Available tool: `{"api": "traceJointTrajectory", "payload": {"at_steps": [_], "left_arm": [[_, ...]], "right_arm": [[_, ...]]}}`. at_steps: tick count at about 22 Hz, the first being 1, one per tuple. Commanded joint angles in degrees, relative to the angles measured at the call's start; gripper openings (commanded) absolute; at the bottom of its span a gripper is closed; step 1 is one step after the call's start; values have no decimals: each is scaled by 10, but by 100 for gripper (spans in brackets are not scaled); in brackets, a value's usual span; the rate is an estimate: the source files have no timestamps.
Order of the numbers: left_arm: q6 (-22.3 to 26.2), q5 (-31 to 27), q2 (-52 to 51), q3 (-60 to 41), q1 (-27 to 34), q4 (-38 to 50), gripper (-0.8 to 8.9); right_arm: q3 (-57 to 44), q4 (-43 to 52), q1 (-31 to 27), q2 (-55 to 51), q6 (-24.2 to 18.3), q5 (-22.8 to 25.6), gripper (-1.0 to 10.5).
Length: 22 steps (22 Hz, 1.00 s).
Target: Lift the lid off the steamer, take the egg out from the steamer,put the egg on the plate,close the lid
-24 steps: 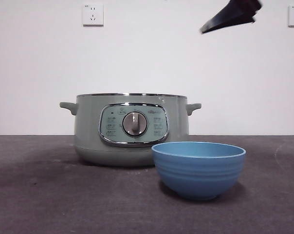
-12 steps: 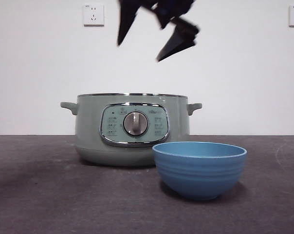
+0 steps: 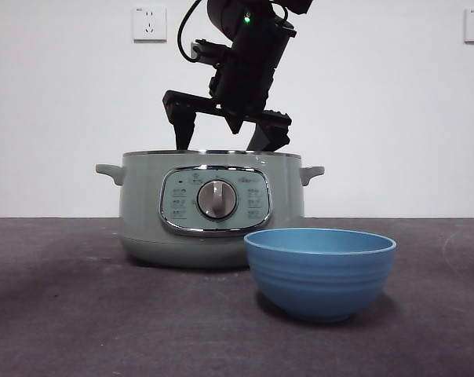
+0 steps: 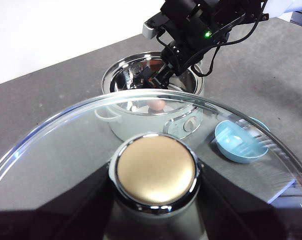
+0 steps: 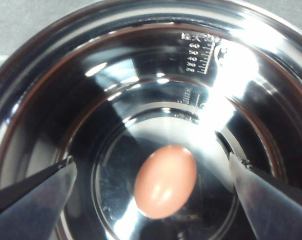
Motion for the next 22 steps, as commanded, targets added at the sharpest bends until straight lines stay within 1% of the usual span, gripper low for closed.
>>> {"api": "traceJointTrajectory", "payload": {"at_steps": [1, 13, 15, 16, 17, 18, 19, 21, 22], "left_arm": [[1, 3, -5, 5, -1, 24, -7], [1, 3, -5, 5, -1, 17, -7], [1, 3, -5, 5, -1, 16, -7], [1, 3, -5, 5, -1, 16, -7], [1, 3, -5, 5, -1, 16, -7], [1, 3, -5, 5, -2, 16, -7], [1, 3, -5, 5, -2, 16, -7], [1, 3, -5, 5, -2, 16, -7], [1, 3, -5, 5, -2, 16, -7]], "right_arm": [[2, 2, 1, 25, -2, 3, 596], [2, -8, 0, 64, -2, 3, 588], [2, -10, 0, 74, -2, 2, 528], [2, -9, 0, 75, -2, 3, 527], [2, -4, 0, 75, -1, 3, 480], [2, -2, 0, 75, 0, 3, 400], [2, -3, -3, 75, 0, 3, 368], [2, -2, -3, 75, 2, 2, 263], [2, -2, -4, 75, 2, 2, 243]]}}
